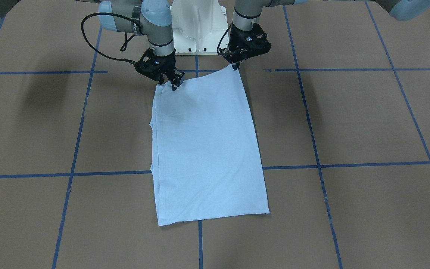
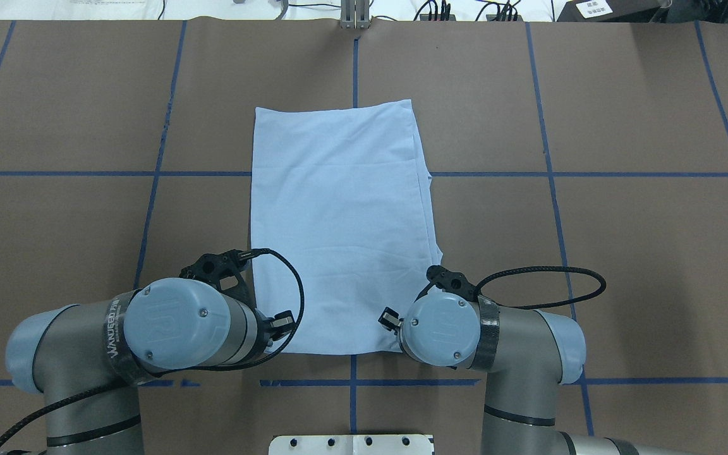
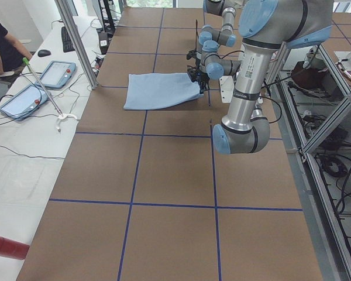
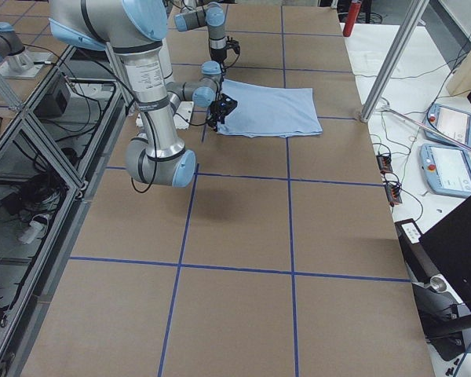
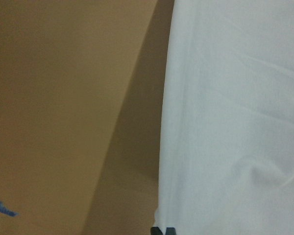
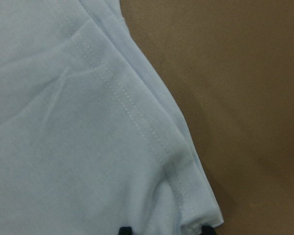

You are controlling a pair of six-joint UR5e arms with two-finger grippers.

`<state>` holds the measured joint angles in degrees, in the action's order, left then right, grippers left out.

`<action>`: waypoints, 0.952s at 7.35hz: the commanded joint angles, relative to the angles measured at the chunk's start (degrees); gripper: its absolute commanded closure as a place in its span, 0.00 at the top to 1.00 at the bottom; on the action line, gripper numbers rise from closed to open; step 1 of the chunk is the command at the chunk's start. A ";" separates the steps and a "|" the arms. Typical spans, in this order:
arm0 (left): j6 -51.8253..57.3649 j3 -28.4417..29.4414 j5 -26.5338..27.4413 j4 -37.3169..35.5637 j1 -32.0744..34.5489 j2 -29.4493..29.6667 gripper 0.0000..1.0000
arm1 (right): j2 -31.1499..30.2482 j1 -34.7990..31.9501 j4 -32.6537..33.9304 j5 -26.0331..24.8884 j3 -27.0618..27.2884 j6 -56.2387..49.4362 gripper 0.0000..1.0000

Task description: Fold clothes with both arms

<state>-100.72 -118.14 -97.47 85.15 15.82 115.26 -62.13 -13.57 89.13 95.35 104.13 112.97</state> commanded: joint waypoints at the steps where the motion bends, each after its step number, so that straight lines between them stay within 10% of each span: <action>1: 0.00 0.01 0.00 0.01 0.00 0.14 0.00 | 0.08 -0.05 -0.01 0.01 0.20 -0.12 0.06; 7: 0.00 -0.16 0.00 0.02 0.00 0.49 0.00 | 1.66 -1.89 -0.01 0.19 1.60 -0.12 0.00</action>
<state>-100.72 -118.09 -97.47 85.17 15.82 115.70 -60.47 -15.15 89.13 95.37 104.97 113.07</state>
